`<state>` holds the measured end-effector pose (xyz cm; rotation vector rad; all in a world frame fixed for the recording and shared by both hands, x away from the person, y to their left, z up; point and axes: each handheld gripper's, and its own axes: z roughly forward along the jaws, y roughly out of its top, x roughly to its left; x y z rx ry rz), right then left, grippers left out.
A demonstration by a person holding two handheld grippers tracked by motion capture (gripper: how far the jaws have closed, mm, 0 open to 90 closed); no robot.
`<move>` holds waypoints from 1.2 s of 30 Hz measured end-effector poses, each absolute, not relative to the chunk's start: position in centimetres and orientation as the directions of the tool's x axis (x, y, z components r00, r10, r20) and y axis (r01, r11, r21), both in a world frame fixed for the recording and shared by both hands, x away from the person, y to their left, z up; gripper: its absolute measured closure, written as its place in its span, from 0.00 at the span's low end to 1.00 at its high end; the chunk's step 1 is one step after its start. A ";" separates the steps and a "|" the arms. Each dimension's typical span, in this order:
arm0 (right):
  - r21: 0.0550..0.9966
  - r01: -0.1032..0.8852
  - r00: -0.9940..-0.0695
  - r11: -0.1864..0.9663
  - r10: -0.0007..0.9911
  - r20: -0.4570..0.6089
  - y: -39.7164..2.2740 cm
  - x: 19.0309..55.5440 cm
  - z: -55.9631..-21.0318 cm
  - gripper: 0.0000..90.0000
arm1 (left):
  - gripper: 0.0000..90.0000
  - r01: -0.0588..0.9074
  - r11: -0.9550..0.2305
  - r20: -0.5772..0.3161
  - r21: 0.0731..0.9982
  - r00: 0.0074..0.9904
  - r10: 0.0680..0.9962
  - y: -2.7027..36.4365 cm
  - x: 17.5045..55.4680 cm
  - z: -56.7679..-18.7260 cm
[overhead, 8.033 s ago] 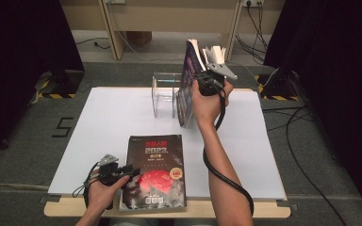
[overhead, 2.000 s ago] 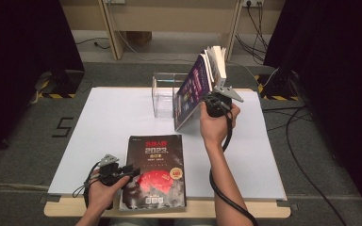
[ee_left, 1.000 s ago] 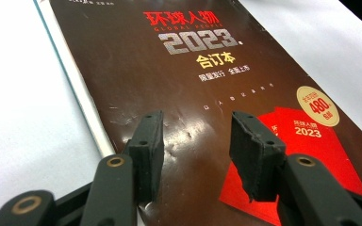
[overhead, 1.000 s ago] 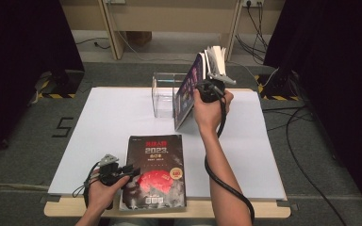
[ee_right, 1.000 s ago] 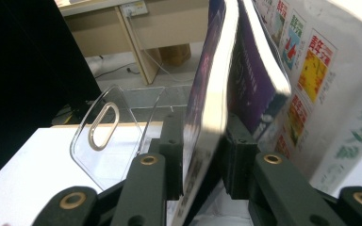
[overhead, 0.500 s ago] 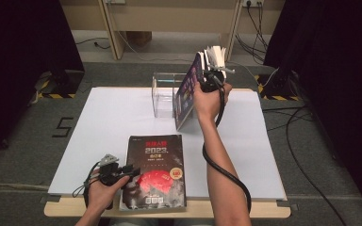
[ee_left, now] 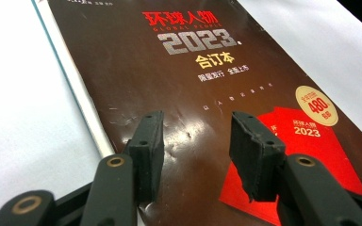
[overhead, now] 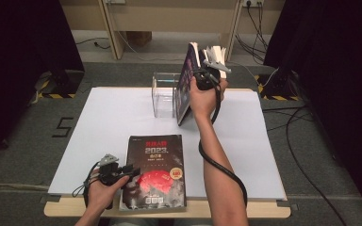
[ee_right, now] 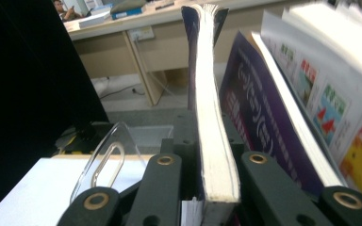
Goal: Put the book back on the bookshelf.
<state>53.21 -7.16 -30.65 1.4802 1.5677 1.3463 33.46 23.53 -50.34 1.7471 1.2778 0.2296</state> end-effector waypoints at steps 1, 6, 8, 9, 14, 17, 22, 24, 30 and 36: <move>0.927 0.353 -0.207 -0.126 0.956 0.209 -7.1 53.3 -30.6 0.92 | 0.61 0.653 -0.028 -0.350 0.757 0.441 0.826 23.5 33.5 -50.3; 0.925 0.361 -0.193 -0.119 0.961 0.199 -7.0 54.0 -31.3 0.92 | 0.61 0.653 -0.031 -0.348 0.757 0.443 0.826 23.5 33.4 -50.3; 0.927 0.359 -0.189 -0.111 0.964 0.189 -6.9 54.1 -31.6 0.92 | 0.61 0.653 -0.032 -0.347 0.757 0.443 0.826 23.5 33.5 -50.3; 0.928 0.358 -0.188 -0.105 0.965 0.181 -6.9 54.1 -31.7 0.92 | 0.61 0.652 -0.031 -0.347 0.757 0.443 0.827 23.5 33.4 -50.3; 0.930 0.357 -0.183 -0.093 0.969 0.167 -6.8 54.2 -32.0 0.92 | 0.61 0.651 -0.031 -0.345 0.758 0.442 0.828 23.5 33.4 -50.3; 0.930 0.359 -0.183 -0.078 0.971 0.152 -6.7 54.2 -32.0 0.91 | 0.61 0.651 -0.031 -0.347 0.758 0.442 0.827 23.4 33.4 -50.3; 0.931 0.363 -0.181 -0.039 0.977 0.112 -6.5 54.2 -32.1 0.89 | 0.61 0.650 -0.032 -0.346 0.759 0.445 0.826 23.4 33.4 -50.4; 0.930 0.366 -0.174 -0.023 0.980 0.093 -6.5 54.1 -32.2 0.88 | 0.61 0.650 -0.035 -0.344 0.759 0.446 0.827 23.4 33.4 -50.3; 0.932 0.364 -0.180 -0.002 0.981 0.072 -6.4 53.9 -31.9 0.81 | 0.61 0.650 -0.035 -0.343 0.760 0.445 0.827 23.4 33.4 -50.3; 0.944 0.330 -0.163 0.019 0.986 0.037 -7.0 53.1 -30.8 0.76 | 0.61 0.648 -0.034 -0.342 0.761 0.445 0.827 23.3 33.4 -50.4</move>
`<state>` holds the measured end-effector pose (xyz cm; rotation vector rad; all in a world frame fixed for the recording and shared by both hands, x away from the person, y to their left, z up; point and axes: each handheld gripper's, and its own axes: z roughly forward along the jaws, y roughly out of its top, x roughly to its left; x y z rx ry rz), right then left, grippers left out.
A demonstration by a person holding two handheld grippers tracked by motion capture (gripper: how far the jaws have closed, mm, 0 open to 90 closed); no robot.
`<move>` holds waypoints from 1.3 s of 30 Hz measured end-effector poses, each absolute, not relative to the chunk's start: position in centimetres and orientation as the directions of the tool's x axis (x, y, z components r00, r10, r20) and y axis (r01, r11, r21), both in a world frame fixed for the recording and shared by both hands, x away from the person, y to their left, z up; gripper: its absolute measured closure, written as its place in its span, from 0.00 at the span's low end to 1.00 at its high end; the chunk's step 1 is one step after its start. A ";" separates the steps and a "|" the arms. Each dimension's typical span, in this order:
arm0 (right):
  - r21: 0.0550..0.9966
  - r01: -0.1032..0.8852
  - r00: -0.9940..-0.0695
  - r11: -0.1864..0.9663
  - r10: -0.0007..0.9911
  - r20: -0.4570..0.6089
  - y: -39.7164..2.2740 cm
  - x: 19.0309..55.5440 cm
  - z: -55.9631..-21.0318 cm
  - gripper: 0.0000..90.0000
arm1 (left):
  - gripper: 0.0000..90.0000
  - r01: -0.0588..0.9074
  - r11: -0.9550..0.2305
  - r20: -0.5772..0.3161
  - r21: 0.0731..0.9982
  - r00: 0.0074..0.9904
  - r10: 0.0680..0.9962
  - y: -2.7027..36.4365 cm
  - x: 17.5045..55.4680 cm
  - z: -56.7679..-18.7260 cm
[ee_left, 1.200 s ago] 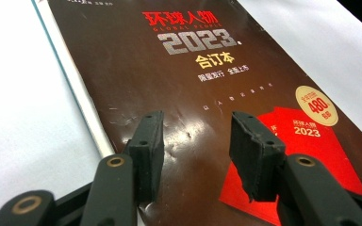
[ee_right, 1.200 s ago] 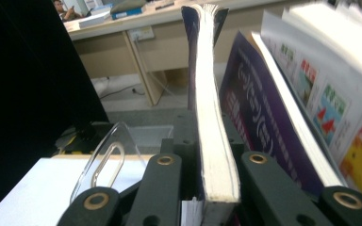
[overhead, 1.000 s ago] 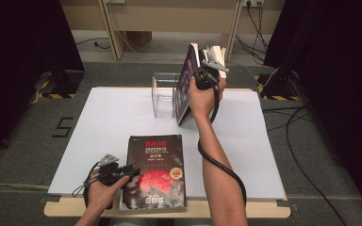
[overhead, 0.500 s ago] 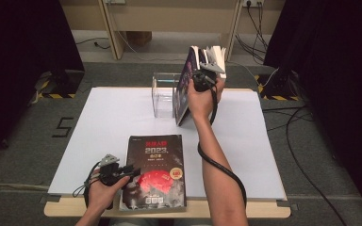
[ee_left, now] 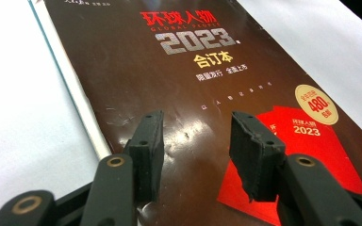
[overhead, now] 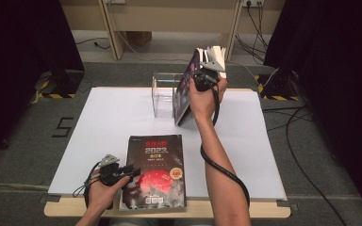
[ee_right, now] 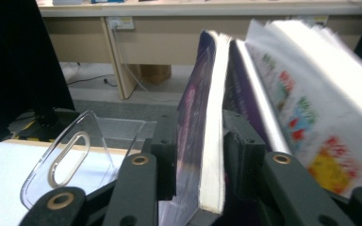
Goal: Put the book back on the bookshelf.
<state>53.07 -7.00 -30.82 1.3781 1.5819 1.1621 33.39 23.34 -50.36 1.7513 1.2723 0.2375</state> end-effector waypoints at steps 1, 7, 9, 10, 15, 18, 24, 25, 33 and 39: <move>0.945 0.328 -0.162 0.018 0.986 0.037 -7.1 52.9 -30.7 0.75 | 0.61 0.649 -0.036 -0.341 0.760 0.446 0.828 23.3 33.4 -50.3; 0.951 0.310 -0.151 -0.007 0.987 0.057 -8.2 51.3 -30.7 0.74 | 0.61 0.647 -0.038 -0.338 0.761 0.446 0.829 23.3 33.4 -50.4; 0.953 0.302 -0.155 -0.012 0.986 0.062 -8.4 50.7 -30.7 0.73 | 0.61 0.649 -0.039 -0.338 0.760 0.446 0.829 23.3 33.4 -50.3; 0.954 0.298 -0.155 -0.017 0.986 0.066 -8.5 50.4 -30.7 0.73 | 0.61 0.648 -0.037 -0.339 0.761 0.445 0.829 23.3 33.4 -50.4; 0.959 0.278 -0.147 -0.059 0.984 0.103 -9.0 48.4 -31.2 0.74 | 0.61 0.648 -0.035 -0.341 0.761 0.445 0.828 23.3 33.3 -50.4; 0.950 0.294 -0.134 -0.102 0.980 0.147 -9.6 47.6 -32.2 0.71 | 0.61 0.646 -0.038 -0.337 0.763 0.446 0.829 23.3 33.3 -50.4; 0.931 0.337 -0.149 -0.141 0.968 0.201 -10.1 47.8 -33.3 0.70 | 0.61 0.647 -0.037 -0.338 0.762 0.445 0.829 23.3 33.3 -50.3; 0.929 0.344 -0.143 -0.137 0.970 0.196 -10.1 48.0 -33.3 0.70 | 0.61 0.647 -0.036 -0.339 0.761 0.445 0.829 23.3 33.3 -50.4; 0.917 0.377 -0.152 -0.132 0.968 0.202 -10.0 49.7 -33.6 0.77 | 0.61 0.648 -0.034 -0.342 0.761 0.446 0.827 23.4 33.3 -50.4; 0.916 0.379 -0.151 -0.134 0.967 0.204 -9.7 50.1 -33.4 0.79 | 0.61 0.649 -0.033 -0.344 0.760 0.446 0.826 23.4 33.4 -50.4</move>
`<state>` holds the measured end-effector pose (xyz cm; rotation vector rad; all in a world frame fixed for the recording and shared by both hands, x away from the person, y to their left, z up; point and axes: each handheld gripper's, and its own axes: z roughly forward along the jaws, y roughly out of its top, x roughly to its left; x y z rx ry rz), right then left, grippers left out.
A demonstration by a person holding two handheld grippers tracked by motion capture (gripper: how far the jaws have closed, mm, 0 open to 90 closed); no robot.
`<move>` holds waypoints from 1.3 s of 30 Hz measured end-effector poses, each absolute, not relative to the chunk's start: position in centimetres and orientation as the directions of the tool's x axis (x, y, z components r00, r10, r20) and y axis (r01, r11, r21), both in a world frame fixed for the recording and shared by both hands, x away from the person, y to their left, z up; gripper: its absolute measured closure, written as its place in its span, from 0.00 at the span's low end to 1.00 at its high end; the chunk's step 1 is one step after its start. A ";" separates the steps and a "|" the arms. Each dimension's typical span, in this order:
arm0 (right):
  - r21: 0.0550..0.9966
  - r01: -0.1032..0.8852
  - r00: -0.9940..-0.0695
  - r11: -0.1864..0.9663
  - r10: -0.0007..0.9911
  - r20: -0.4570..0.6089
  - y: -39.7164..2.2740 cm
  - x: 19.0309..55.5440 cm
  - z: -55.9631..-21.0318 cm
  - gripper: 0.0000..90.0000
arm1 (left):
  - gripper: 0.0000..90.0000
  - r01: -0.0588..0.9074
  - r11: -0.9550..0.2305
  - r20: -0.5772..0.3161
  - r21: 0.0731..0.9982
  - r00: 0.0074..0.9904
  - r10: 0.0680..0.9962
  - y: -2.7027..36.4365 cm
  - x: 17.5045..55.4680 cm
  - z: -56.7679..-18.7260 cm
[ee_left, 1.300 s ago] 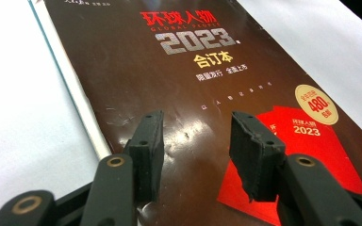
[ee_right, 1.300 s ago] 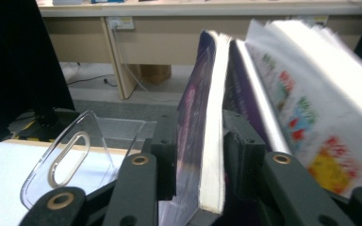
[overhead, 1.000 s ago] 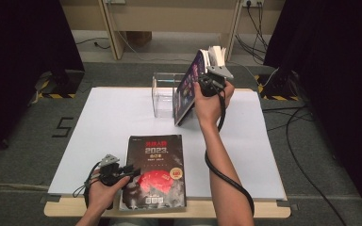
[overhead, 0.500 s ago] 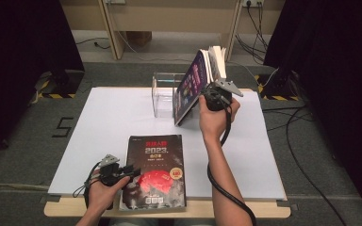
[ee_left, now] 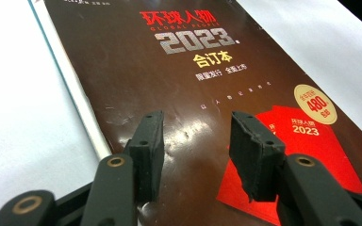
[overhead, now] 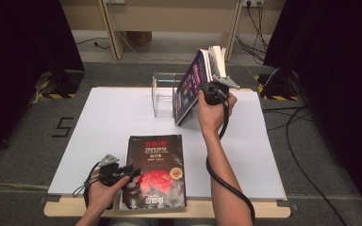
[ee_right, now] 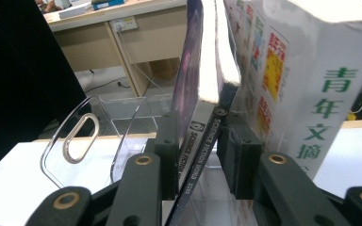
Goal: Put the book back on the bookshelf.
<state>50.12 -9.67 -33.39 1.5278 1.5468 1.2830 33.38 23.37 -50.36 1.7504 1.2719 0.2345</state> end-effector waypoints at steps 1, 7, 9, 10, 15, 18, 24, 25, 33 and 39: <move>0.916 0.379 -0.153 -0.129 0.968 0.199 -9.6 50.1 -33.3 0.79 | 0.61 0.649 -0.033 -0.345 0.760 0.446 0.826 23.4 33.4 -50.4; 0.914 0.389 -0.148 -0.116 0.971 0.187 -9.1 51.2 -33.6 0.75 | 0.61 0.649 -0.033 -0.344 0.760 0.445 0.827 23.4 33.4 -50.4; 0.912 0.395 -0.145 -0.108 0.973 0.178 -8.9 51.7 -33.7 0.75 | 0.61 0.650 -0.032 -0.346 0.759 0.445 0.826 23.4 33.4 -50.4; 0.911 0.398 -0.144 -0.110 0.973 0.180 -8.8 51.9 -33.7 0.75 | 0.61 0.650 -0.031 -0.346 0.760 0.445 0.826 23.4 33.4 -50.4; 0.906 0.406 -0.133 -0.115 0.974 0.183 -8.6 52.9 -33.8 0.75 | 0.61 0.650 -0.029 -0.349 0.759 0.445 0.825 23.4 33.4 -50.4; 0.904 0.408 -0.130 -0.124 0.973 0.192 -8.6 53.4 -33.8 0.76 | 0.61 0.650 -0.031 -0.347 0.759 0.446 0.825 23.4 33.4 -50.4; 0.899 0.420 -0.123 -0.126 0.973 0.194 -8.4 53.9 -33.7 0.80 | 0.61 0.650 -0.032 -0.347 0.759 0.446 0.825 23.4 33.4 -50.4; 0.900 0.419 -0.123 -0.118 0.975 0.185 -8.2 53.9 -33.6 0.81 | 0.61 0.650 -0.032 -0.347 0.759 0.446 0.825 23.4 33.4 -50.4; 0.928 0.374 -0.165 -0.004 0.984 0.070 -6.6 53.9 -32.2 0.85 | 0.61 0.651 -0.029 -0.351 0.759 0.447 0.823 23.4 33.4 -50.4; 0.944 0.324 -0.163 0.057 0.987 -0.004 -5.6 53.6 -31.8 0.85 | 0.61 0.650 -0.035 -0.348 0.760 0.451 0.822 23.5 33.4 -50.4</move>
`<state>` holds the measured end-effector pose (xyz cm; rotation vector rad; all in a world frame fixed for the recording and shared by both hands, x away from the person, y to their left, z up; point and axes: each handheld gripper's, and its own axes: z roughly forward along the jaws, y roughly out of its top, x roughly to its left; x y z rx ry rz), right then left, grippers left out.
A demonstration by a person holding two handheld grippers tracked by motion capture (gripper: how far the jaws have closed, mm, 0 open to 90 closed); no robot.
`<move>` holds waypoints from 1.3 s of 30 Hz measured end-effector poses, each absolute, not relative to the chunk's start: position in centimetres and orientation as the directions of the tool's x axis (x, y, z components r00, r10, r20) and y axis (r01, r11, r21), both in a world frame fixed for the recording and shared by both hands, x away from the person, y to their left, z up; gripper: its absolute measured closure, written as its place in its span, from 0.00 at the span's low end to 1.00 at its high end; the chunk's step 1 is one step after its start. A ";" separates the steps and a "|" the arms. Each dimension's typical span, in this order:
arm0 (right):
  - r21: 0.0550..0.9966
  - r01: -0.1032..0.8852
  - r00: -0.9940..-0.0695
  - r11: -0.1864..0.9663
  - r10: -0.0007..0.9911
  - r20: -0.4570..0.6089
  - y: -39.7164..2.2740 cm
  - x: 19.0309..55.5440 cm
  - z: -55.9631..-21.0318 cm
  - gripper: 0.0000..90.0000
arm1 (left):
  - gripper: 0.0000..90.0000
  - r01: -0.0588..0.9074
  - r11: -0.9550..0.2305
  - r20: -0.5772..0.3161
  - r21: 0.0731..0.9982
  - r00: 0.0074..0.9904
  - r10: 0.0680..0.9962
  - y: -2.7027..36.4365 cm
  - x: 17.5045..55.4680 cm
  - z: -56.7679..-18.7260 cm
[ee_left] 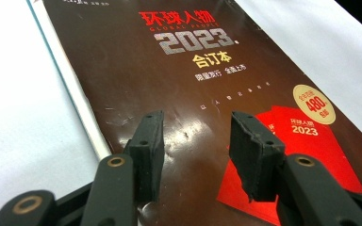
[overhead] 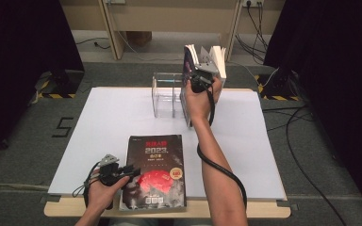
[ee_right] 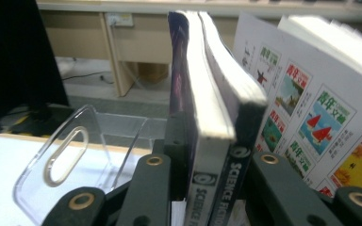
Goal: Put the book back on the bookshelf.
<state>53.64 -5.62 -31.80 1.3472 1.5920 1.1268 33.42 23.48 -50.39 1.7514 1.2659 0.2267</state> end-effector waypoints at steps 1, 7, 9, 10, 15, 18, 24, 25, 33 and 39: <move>0.947 0.313 -0.158 0.072 0.987 -0.023 -5.4 53.5 -31.9 0.85 | 0.61 0.648 -0.035 -0.347 0.760 0.452 0.822 23.5 33.4 -50.4; 0.950 0.301 -0.159 0.082 0.987 -0.035 -4.8 52.8 -32.6 0.84 | 0.61 0.647 -0.037 -0.345 0.761 0.453 0.822 23.4 33.4 -50.4; 0.948 0.311 -0.166 0.069 0.986 -0.017 -5.0 52.7 -32.6 0.84 | 0.61 0.647 -0.038 -0.344 0.762 0.453 0.823 23.4 33.3 -50.4; 0.946 0.320 -0.174 0.060 0.985 -0.004 -5.2 52.6 -32.6 0.83 | 0.61 0.647 -0.038 -0.344 0.761 0.453 0.823 23.4 33.3 -50.4; 0.935 0.353 -0.181 0.035 0.983 0.032 -5.8 52.8 -32.3 0.79 | 0.61 0.647 -0.039 -0.342 0.762 0.452 0.824 23.4 33.3 -50.4; 0.918 0.396 -0.199 0.036 0.979 0.047 -5.8 53.5 -32.1 0.75 | 0.61 0.647 -0.038 -0.344 0.762 0.453 0.823 23.4 33.4 -50.4; 0.897 0.442 -0.199 0.020 0.977 0.077 -5.9 54.8 -31.8 0.75 | 0.61 0.648 -0.038 -0.346 0.761 0.454 0.821 23.4 33.4 -50.4; 0.895 0.445 -0.198 0.017 0.977 0.080 -5.9 55.0 -31.8 0.75 | 0.61 0.648 -0.038 -0.346 0.761 0.454 0.821 23.4 33.4 -50.4; 0.885 0.464 -0.176 0.025 0.982 0.065 -5.6 55.4 -31.5 0.84 | 0.61 0.648 -0.038 -0.346 0.761 0.455 0.821 23.4 33.4 -50.4; 0.901 0.433 -0.186 0.024 0.981 0.063 -5.6 55.2 -31.8 0.85 | 0.61 0.648 -0.038 -0.345 0.761 0.454 0.821 23.4 33.4 -50.4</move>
